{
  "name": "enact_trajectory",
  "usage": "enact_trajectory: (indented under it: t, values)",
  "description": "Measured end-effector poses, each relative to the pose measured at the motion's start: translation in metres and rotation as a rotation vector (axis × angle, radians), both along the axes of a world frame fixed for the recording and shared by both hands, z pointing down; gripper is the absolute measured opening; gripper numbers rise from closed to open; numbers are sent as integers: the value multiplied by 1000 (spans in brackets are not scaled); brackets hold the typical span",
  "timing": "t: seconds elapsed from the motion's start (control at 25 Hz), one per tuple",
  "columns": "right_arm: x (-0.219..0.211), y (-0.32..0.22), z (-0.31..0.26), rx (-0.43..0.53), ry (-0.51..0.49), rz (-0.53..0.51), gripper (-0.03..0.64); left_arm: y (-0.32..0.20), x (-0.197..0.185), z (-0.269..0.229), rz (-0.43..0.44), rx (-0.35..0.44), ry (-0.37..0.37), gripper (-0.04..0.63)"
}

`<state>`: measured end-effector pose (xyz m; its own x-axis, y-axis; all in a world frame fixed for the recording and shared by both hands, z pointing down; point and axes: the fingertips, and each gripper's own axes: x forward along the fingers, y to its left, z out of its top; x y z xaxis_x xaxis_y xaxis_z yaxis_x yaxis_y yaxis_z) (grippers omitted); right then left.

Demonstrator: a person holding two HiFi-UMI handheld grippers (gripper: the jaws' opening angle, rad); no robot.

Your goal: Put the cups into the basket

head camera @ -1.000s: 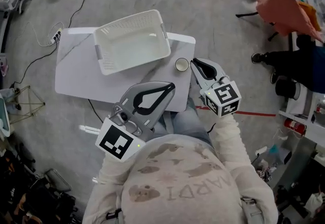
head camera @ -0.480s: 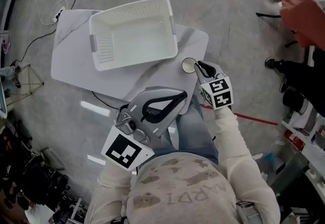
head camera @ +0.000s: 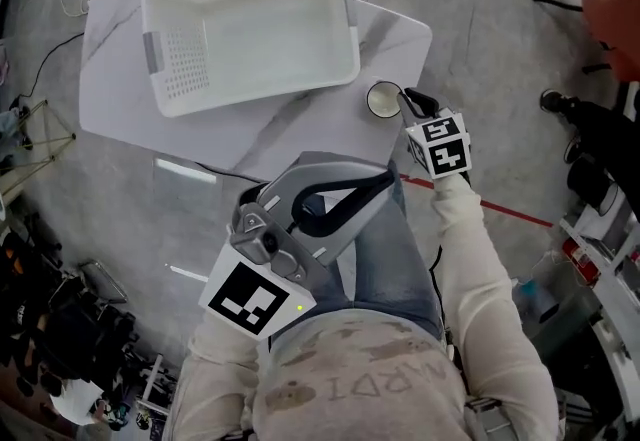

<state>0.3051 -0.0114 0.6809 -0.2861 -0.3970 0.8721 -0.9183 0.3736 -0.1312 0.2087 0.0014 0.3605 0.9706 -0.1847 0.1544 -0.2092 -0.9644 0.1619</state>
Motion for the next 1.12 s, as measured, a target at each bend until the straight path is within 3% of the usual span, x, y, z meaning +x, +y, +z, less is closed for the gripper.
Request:
enact_trajectory:
  t: [0.72,1.12]
  values:
    - [-10,-10,29,-73,80,-69,49,6,-5,18,-35,-30,-14,0]
    - [-21,3,3,-51,18,-94,49,4,-9,8,-60,-17,-13,0]
